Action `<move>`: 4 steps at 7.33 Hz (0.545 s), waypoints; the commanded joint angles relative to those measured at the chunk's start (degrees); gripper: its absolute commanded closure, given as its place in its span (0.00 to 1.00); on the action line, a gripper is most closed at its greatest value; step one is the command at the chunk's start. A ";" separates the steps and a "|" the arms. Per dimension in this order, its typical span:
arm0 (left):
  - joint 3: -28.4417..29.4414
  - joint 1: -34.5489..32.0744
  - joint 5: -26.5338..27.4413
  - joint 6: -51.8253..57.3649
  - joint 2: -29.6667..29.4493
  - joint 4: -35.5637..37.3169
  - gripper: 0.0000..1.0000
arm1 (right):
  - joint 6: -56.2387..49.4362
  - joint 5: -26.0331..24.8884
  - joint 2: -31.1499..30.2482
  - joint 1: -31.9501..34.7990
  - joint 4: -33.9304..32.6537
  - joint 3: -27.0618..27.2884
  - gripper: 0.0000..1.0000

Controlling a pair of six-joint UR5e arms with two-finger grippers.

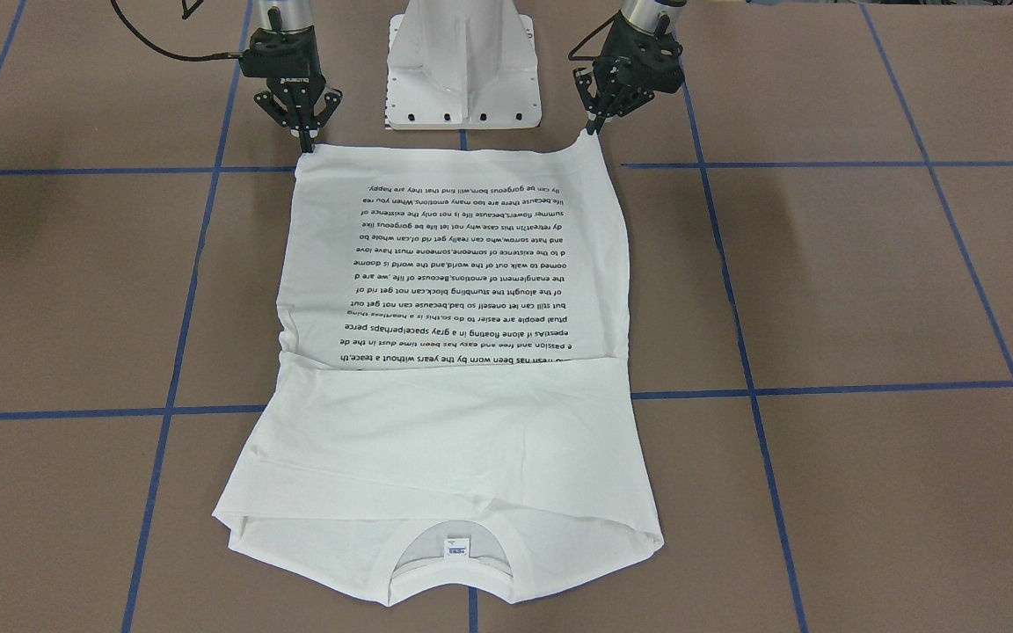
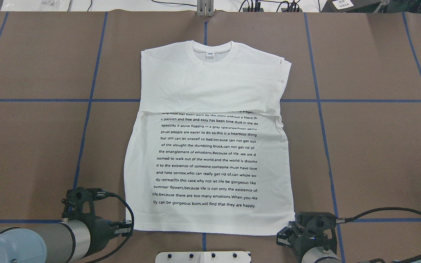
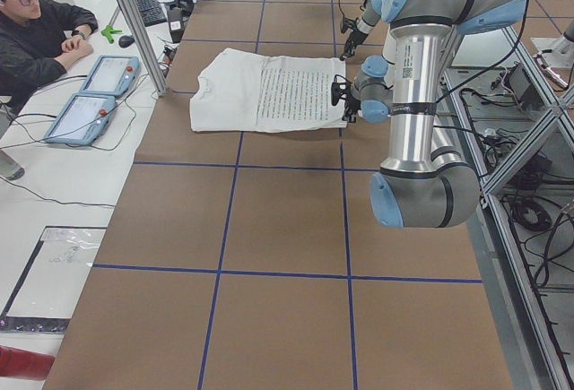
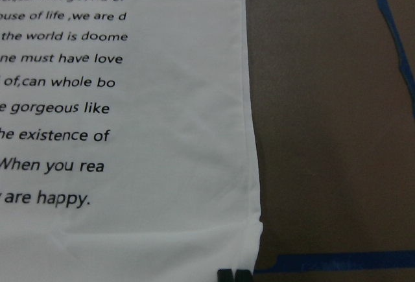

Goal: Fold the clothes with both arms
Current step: 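Lift the hem with both grippers and fold it toward the collar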

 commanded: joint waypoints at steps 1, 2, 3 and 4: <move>-11.78 -0.31 -3.91 0.03 4.47 4.86 1.00 | -0.20 4.84 -1.43 0.36 -16.75 17.18 1.00; -21.16 -1.61 -7.06 0.03 4.49 13.51 1.00 | -0.20 7.92 -0.64 0.53 -24.70 25.72 1.00; -27.43 -3.98 -11.61 0.38 1.97 22.91 1.00 | -0.20 11.43 2.93 3.58 -28.26 27.46 1.00; -27.15 -7.57 -13.14 0.99 -3.80 28.92 1.00 | -2.29 15.12 5.93 8.74 -30.99 27.39 1.00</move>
